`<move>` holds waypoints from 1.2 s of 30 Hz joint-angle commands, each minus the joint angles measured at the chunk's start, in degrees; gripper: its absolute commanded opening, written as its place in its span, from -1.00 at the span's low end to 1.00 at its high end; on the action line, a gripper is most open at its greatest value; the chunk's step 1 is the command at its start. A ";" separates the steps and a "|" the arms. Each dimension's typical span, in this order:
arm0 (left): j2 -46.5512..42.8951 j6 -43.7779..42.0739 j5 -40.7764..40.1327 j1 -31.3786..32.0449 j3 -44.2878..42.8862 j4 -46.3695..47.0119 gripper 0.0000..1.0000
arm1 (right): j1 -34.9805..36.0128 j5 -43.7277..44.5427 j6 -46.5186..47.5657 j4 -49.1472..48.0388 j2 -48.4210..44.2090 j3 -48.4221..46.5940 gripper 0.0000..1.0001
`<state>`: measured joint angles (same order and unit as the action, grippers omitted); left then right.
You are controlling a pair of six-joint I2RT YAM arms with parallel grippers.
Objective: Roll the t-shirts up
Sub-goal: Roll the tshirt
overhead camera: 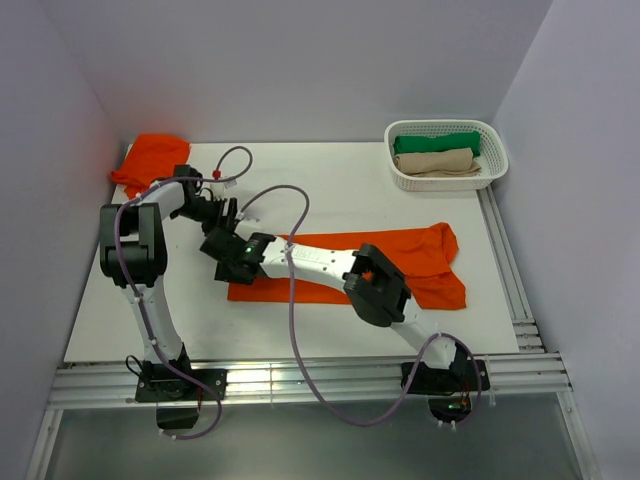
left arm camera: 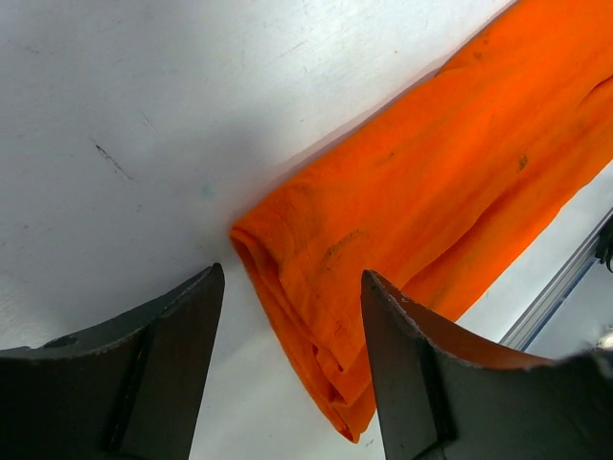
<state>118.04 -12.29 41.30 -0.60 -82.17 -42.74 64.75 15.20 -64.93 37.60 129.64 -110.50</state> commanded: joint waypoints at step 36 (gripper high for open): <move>-2.02 3.07 -10.62 4.38 3.42 3.45 -0.10 | 4.42 5.80 -3.28 12.05 9.83 -12.37 -0.07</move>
<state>116.44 -9.15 34.37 3.11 -80.03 -39.46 68.93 19.03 -67.68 47.86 138.39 -120.97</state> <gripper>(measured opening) 0.460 0.469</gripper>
